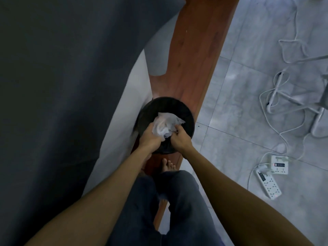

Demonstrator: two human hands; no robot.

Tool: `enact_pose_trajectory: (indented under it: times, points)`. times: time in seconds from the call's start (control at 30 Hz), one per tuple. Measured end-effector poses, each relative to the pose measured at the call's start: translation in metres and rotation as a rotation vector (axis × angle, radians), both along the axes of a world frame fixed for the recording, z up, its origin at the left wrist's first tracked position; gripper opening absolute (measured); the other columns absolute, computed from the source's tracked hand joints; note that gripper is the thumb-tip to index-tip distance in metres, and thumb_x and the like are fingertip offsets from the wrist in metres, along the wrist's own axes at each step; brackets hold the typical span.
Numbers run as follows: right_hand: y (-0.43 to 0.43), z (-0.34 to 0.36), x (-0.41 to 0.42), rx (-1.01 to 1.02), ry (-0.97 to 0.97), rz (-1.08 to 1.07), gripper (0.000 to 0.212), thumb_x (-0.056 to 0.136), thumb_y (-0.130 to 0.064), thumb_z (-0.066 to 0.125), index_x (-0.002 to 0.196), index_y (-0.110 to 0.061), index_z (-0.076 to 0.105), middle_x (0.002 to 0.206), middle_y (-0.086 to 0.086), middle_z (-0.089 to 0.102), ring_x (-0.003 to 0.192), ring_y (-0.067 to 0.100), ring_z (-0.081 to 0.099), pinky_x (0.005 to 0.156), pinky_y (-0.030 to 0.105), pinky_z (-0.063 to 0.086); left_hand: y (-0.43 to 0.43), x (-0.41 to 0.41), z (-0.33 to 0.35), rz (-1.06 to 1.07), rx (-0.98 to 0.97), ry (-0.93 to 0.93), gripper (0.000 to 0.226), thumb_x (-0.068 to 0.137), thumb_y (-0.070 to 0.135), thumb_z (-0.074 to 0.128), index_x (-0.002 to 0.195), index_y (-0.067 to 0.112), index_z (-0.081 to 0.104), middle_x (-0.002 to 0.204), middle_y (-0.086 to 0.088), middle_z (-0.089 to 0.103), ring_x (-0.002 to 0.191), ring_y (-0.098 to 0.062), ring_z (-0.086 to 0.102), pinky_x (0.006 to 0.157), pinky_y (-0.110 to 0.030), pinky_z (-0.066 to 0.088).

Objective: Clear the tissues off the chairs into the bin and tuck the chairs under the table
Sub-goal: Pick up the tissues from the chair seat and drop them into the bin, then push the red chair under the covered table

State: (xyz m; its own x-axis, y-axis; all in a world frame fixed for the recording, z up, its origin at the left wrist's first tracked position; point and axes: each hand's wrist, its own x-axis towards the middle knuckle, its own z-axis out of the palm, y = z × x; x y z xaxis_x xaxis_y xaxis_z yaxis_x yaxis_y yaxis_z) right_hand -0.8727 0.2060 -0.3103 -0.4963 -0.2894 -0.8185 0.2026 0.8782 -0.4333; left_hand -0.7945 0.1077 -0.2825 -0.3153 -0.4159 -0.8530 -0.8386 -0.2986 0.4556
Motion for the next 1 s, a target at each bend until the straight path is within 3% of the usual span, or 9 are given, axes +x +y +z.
enact_pose_trajectory:
  times: [0.07,0.17,0.3,0.43,0.57,0.67,0.77,0.87,1.0]
  points:
    - [0.001,0.036,0.007,-0.023,0.001,0.001,0.049,0.104,-0.02,0.042,0.153,-0.011,0.04,0.151,0.018,0.052,0.131,0.037,0.054,0.108,0.044,0.045,0.001,0.006,0.048,-0.003,-0.025,0.022,0.059,0.094,0.011,0.055,0.15,0.017,0.038,0.148,-0.013,0.05,0.132,-0.031,0.049,0.111,-0.046,0.041]
    - [0.002,0.102,0.02,-0.067,0.01,-0.013,0.045,0.103,-0.019,0.042,0.148,-0.014,0.046,0.143,0.015,0.058,0.117,0.03,0.061,0.09,0.033,0.052,0.004,0.018,0.126,-0.027,-0.05,0.062,0.056,0.095,0.005,0.053,0.148,0.016,0.042,0.147,-0.012,0.05,0.131,-0.028,0.051,0.104,-0.034,0.043]
    - [0.004,0.19,0.037,-0.15,0.052,-0.003,0.049,0.099,-0.02,0.043,0.147,-0.014,0.05,0.143,0.013,0.06,0.127,0.032,0.06,0.106,0.047,0.051,0.003,0.038,0.217,0.009,-0.042,0.143,0.055,0.093,0.003,0.054,0.145,0.017,0.048,0.142,-0.012,0.054,0.111,-0.014,0.052,0.1,-0.037,0.05]
    - [-0.003,0.277,0.059,-0.286,0.147,-0.02,0.039,0.105,-0.016,0.043,0.142,-0.011,0.056,0.139,0.01,0.062,0.124,0.026,0.06,0.106,0.042,0.05,-0.006,0.065,0.291,0.014,-0.116,0.233,0.054,0.093,0.009,0.055,0.144,0.021,0.049,0.142,-0.007,0.055,0.12,-0.016,0.057,0.105,-0.04,0.048]
    - [-0.014,0.343,0.099,-0.383,0.169,-0.017,0.032,0.105,-0.038,0.043,0.121,-0.022,0.065,0.122,0.004,0.07,0.115,0.025,0.064,0.103,0.049,0.051,-0.018,0.112,0.343,0.074,-0.206,0.335,0.053,0.096,0.008,0.055,0.147,0.018,0.045,0.143,-0.009,0.054,0.127,-0.016,0.055,0.102,-0.037,0.049]
    - [-0.025,0.382,0.144,-0.478,0.124,-0.041,0.023,0.105,-0.041,0.044,0.1,-0.029,0.063,0.107,0.005,0.07,0.106,0.033,0.066,0.098,0.055,0.054,-0.03,0.169,0.374,0.177,-0.289,0.385,0.057,0.096,0.009,0.057,0.15,0.021,0.04,0.141,-0.012,0.056,0.125,-0.021,0.056,0.097,-0.035,0.05]
    - [-0.037,0.411,0.202,-0.554,0.112,-0.014,0.02,0.103,-0.043,0.047,0.096,-0.035,0.063,0.099,-0.009,0.068,0.105,0.024,0.068,0.098,0.054,0.055,-0.038,0.243,0.402,0.262,-0.382,0.412,0.056,0.096,0.009,0.058,0.148,0.021,0.043,0.134,-0.011,0.06,0.122,-0.021,0.059,0.102,-0.039,0.049]
    - [-0.053,0.425,0.277,-0.6,0.108,0.114,0.031,0.096,-0.056,0.046,0.092,-0.033,0.067,0.101,-0.013,0.07,0.105,0.019,0.068,0.099,0.056,0.054,-0.043,0.334,0.423,0.34,-0.453,0.417,0.053,0.096,0.008,0.058,0.147,0.018,0.044,0.129,-0.011,0.062,0.119,-0.019,0.06,0.094,-0.032,0.049]
    - [-0.069,0.441,0.383,-0.635,-0.006,0.325,0.05,0.101,-0.058,0.039,0.114,-0.021,0.071,0.112,-0.006,0.07,0.114,0.019,0.066,0.103,0.055,0.052,-0.037,0.455,0.437,0.554,-0.514,0.337,0.048,0.096,0.008,0.056,0.143,0.018,0.048,0.123,-0.009,0.066,0.102,-0.018,0.064,0.093,-0.042,0.053]
